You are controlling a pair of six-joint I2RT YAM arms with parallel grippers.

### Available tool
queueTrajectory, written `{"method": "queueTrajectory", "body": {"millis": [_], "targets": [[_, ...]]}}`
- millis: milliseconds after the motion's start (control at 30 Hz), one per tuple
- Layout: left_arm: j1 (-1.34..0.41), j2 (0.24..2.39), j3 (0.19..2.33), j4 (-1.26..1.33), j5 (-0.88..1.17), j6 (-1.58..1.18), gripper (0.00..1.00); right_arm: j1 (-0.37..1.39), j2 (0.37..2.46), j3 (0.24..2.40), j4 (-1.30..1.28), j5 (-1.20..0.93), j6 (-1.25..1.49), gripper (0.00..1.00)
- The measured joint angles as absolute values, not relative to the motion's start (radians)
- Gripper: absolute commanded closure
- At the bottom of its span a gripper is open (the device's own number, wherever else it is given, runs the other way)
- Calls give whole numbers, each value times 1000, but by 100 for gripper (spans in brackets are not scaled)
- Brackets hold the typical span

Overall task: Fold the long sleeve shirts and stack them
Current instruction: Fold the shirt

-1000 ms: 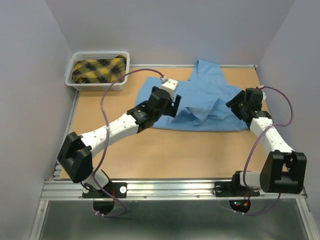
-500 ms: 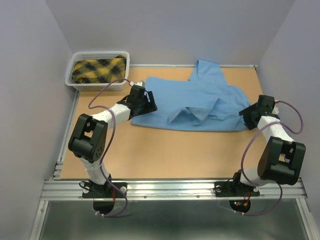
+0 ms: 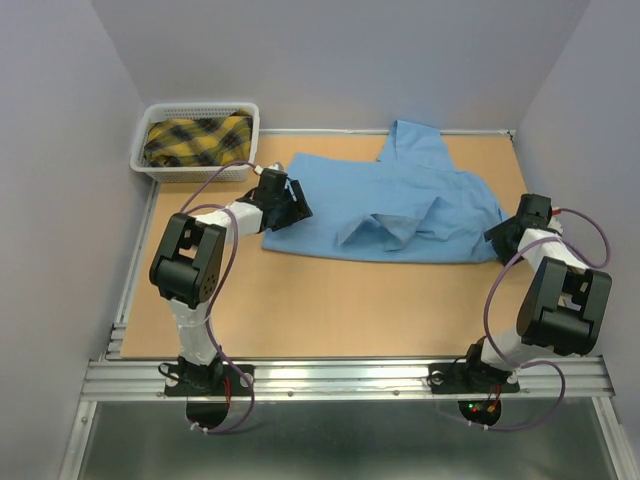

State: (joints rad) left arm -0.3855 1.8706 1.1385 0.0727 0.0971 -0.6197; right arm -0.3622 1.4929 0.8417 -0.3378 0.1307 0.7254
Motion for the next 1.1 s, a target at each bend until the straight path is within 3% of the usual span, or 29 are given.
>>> {"method": "queueTrajectory", "body": {"millis": [300,733,1100], "targets": [[-371,1865,1085,154,97,-672,21,-363,1495,912,-412,143,702,43],[-349,1820,979,256,94,-733,21,-363,1505,934,-283,-48,380,48],[-320,1803,955,265,105,-761,21,-365,1631,934,-227,-144,233,52]]}}
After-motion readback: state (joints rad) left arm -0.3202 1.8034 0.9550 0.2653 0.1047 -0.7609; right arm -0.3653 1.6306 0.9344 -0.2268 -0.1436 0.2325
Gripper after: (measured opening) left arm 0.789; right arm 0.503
